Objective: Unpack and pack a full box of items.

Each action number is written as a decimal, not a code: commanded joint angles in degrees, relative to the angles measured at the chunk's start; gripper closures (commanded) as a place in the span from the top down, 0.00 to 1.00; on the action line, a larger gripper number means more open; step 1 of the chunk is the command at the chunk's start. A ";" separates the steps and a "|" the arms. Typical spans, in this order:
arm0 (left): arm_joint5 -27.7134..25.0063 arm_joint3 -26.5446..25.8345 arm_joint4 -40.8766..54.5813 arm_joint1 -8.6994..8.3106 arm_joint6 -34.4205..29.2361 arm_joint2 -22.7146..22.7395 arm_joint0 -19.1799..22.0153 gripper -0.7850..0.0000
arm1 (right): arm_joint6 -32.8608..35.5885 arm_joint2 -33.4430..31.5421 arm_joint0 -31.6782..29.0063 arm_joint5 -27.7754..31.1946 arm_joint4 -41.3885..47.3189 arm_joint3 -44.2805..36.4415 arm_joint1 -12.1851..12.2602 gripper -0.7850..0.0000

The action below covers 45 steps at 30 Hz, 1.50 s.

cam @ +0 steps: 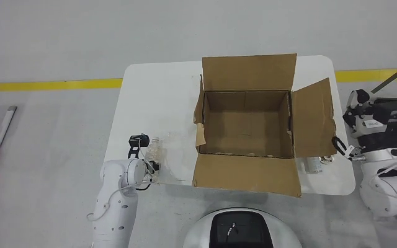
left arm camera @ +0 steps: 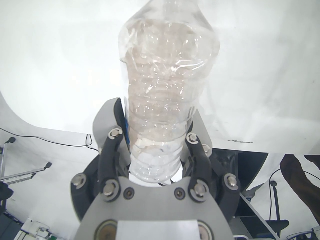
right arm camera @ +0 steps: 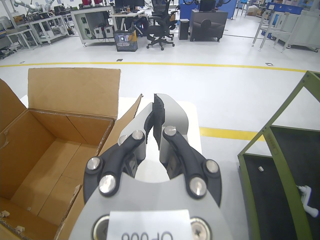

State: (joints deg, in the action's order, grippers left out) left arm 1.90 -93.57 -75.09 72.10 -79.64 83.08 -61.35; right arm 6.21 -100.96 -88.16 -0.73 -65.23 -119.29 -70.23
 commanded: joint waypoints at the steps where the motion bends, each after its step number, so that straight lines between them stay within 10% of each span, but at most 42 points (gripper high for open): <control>1: -0.07 -0.03 -0.14 -0.05 0.10 0.00 0.12 0.00 | 0.08 -0.07 -0.10 -0.05 -0.01 -0.07 -0.02 0.00; 9: 0.64 -5.01 2.51 -0.32 -0.33 2.02 0.21 0.00 | 1.41 -0.42 0.47 -1.91 6.74 0.69 -0.42 0.00; 23: 4.76 -26.31 19.69 -0.71 -6.82 6.20 5.60 0.00 | 24.00 -7.28 6.93 -0.47 60.47 10.47 -0.80 0.01; 32: 5.90 -33.68 21.82 -1.00 -7.96 3.26 7.35 0.00 | 28.45 -8.52 8.82 1.31 67.55 13.19 -0.16 0.45; 41: 5.90 -33.68 21.82 -1.00 -7.96 3.26 7.35 0.00 | 33.37 -6.81 8.53 1.14 60.42 12.21 0.94 0.39; 45: 5.90 -33.68 21.82 -1.00 -7.96 3.26 7.35 0.00 | 34.30 -4.84 9.04 0.32 57.54 12.69 1.26 0.00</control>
State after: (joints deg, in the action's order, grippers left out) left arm 7.80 -127.25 -53.27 71.10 -87.60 86.35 -54.00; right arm 40.51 -106.14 -79.29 -0.30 -7.84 -106.84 -68.98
